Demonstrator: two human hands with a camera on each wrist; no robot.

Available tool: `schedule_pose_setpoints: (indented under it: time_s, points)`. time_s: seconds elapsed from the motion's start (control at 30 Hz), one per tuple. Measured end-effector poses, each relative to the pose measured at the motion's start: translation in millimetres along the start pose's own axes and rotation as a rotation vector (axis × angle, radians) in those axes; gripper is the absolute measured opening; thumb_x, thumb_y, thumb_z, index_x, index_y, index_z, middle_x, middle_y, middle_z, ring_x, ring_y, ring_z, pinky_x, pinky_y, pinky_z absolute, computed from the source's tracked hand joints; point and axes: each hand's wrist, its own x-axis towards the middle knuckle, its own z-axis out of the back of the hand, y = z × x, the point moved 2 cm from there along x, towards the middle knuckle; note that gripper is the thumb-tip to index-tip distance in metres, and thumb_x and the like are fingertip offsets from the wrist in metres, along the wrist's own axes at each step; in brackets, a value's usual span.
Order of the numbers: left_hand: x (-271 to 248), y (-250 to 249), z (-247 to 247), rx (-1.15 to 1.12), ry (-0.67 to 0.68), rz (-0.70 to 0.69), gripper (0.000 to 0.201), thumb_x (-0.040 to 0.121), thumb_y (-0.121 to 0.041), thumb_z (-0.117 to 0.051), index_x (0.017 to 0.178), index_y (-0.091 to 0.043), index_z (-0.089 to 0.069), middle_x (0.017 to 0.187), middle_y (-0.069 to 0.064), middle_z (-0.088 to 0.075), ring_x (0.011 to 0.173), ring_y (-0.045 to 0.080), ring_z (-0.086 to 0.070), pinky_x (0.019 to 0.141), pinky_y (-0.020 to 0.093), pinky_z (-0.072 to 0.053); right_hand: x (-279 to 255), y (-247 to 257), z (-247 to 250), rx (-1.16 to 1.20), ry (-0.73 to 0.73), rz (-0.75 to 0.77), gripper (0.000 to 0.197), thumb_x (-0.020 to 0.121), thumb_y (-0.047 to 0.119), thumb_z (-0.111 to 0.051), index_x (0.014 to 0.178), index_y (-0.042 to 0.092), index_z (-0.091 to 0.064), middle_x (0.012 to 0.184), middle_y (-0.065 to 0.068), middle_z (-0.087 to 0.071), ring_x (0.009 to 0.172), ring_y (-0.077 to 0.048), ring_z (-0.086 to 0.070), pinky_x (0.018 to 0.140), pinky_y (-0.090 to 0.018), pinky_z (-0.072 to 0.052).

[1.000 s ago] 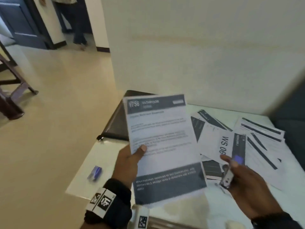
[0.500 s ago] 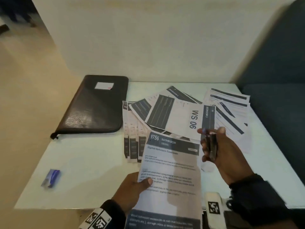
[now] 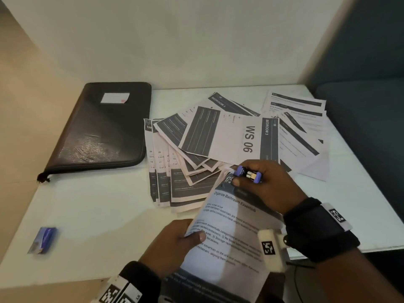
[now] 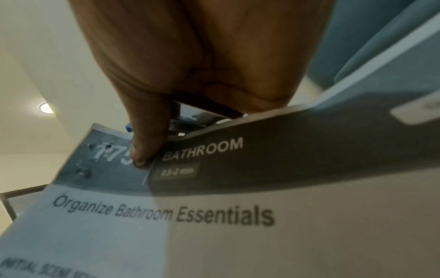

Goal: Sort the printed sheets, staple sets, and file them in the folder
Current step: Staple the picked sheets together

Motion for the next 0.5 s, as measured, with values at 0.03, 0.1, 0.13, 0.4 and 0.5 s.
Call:
schedule_pose_setpoints:
  time_s: [0.03, 0.1, 0.13, 0.4, 0.5]
  points:
    - [1.5, -0.7, -0.3, 0.008, 0.001, -0.013, 0.027, 0.091, -0.038, -0.057, 0.104, -0.018, -0.069, 0.101, -0.008, -0.074, 0.089, 0.013, -0.071, 0.092, 0.044, -0.052, -0.4, -1.2, 0.3, 0.019, 0.006, -0.014, 0.01, 0.089, 0.024, -0.068, 0.081, 0.018, -0.067, 0.074, 0.006, -0.066, 0.073, -0.012, -0.061, 0.073, -0.035, -0.05]
    - [3.3, -6.0, -1.2, 0.013, -0.03, -0.054, 0.022, 0.093, -0.035, -0.058, 0.104, -0.02, -0.069, 0.1, -0.009, -0.074, 0.089, 0.012, -0.071, 0.09, 0.042, -0.054, -0.6, -3.8, -1.5, 0.067, 0.009, -0.043, 0.016, 0.089, 0.019, -0.067, 0.074, 0.016, -0.065, 0.064, 0.007, -0.061, 0.065, -0.011, -0.056, 0.068, -0.034, -0.047]
    - [4.8, -10.6, -1.1, 0.016, -0.065, -0.086, 0.02, 0.094, -0.034, -0.056, 0.103, -0.02, -0.068, 0.099, -0.009, -0.074, 0.087, 0.012, -0.071, 0.088, 0.042, -0.055, 0.1, -5.2, -3.6, 0.09, 0.017, -0.055, 0.018, 0.089, 0.017, -0.066, 0.071, 0.017, -0.064, 0.062, 0.007, -0.06, 0.062, -0.008, -0.054, 0.064, -0.03, -0.046]
    - [40.9, -41.0, -5.7, 0.065, -0.319, -0.303, 0.024, 0.1, -0.033, -0.043, 0.089, -0.027, -0.063, 0.081, -0.003, -0.065, 0.077, 0.016, -0.06, 0.073, 0.04, -0.05, 0.9, -16.3, -32.0, 0.085, 0.071, -0.067, 0.027, 0.091, 0.016, -0.063, 0.066, 0.02, -0.055, 0.062, 0.013, -0.057, 0.058, -0.002, -0.049, 0.057, -0.011, -0.037]
    - [49.9, -35.0, -4.1, 0.108, -0.384, -0.267, 0.026, 0.1, -0.032, -0.045, 0.081, -0.022, -0.06, 0.075, 0.0, -0.062, 0.073, 0.021, -0.057, 0.07, 0.047, -0.049, 4.1, -25.1, -41.4, 0.057, 0.027, -0.089, 0.013, 0.089, 0.022, -0.065, 0.076, 0.018, -0.063, 0.069, 0.009, -0.062, 0.066, -0.005, -0.055, 0.066, -0.023, -0.044]
